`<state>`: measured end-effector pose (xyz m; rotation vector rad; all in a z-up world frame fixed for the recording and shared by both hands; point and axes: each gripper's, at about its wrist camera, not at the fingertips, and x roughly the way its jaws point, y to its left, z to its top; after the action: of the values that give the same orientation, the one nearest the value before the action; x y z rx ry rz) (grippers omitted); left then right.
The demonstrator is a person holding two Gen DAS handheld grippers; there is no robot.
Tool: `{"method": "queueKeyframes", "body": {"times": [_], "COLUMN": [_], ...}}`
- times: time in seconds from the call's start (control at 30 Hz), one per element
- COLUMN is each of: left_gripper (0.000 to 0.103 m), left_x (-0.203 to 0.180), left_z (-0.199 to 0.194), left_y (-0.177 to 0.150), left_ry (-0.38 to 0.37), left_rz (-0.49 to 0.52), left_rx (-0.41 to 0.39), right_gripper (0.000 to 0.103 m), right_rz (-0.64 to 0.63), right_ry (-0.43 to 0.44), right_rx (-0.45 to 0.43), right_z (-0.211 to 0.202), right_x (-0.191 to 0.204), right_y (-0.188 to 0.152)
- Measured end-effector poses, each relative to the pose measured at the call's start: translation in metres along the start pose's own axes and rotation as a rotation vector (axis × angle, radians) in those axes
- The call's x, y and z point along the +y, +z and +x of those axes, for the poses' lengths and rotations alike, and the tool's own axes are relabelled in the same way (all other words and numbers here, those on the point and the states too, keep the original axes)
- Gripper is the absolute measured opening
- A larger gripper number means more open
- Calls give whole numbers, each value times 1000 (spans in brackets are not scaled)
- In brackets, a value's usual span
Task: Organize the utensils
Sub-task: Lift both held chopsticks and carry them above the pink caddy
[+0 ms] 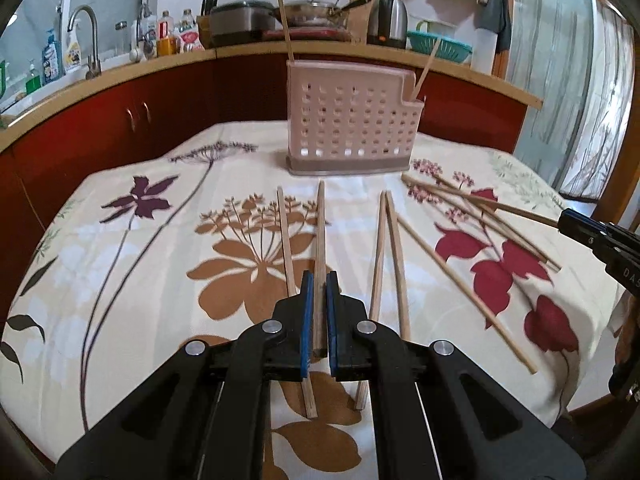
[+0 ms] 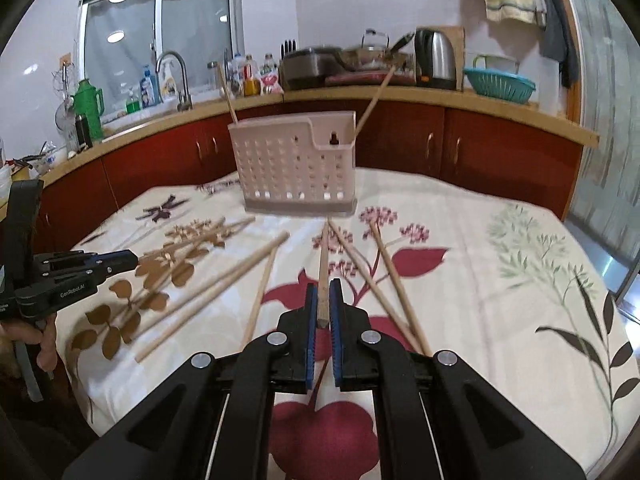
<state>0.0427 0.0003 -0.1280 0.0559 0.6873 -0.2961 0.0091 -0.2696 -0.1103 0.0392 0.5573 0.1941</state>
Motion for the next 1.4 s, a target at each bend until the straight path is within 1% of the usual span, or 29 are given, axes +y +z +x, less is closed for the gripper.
{"method": "queueKeyframes", "body": {"times": [0.43,0.7,0.97,1.4], "left_gripper": [7,7,7,7], "left_x": [4,2,5,11], "left_z": [-48,-74,-78,-62], "left_y": [30,47,61,93], "left_ry": [-8,-23,-43,-30], "left_rz": [-27,-21,-26,-18], "left_rx": [-155,-233,-258,-302], "right_gripper": [7,7,7,7], "right_rz": [-6,-5,-6,-7], "right_ry": [6,22,39,49], "right_rx": [-153,-212,-228,-281], "right_z": [-41,-54,-48,-19], "right_x": [5,5,5,2], "right_y": [37,53,65,100]}}
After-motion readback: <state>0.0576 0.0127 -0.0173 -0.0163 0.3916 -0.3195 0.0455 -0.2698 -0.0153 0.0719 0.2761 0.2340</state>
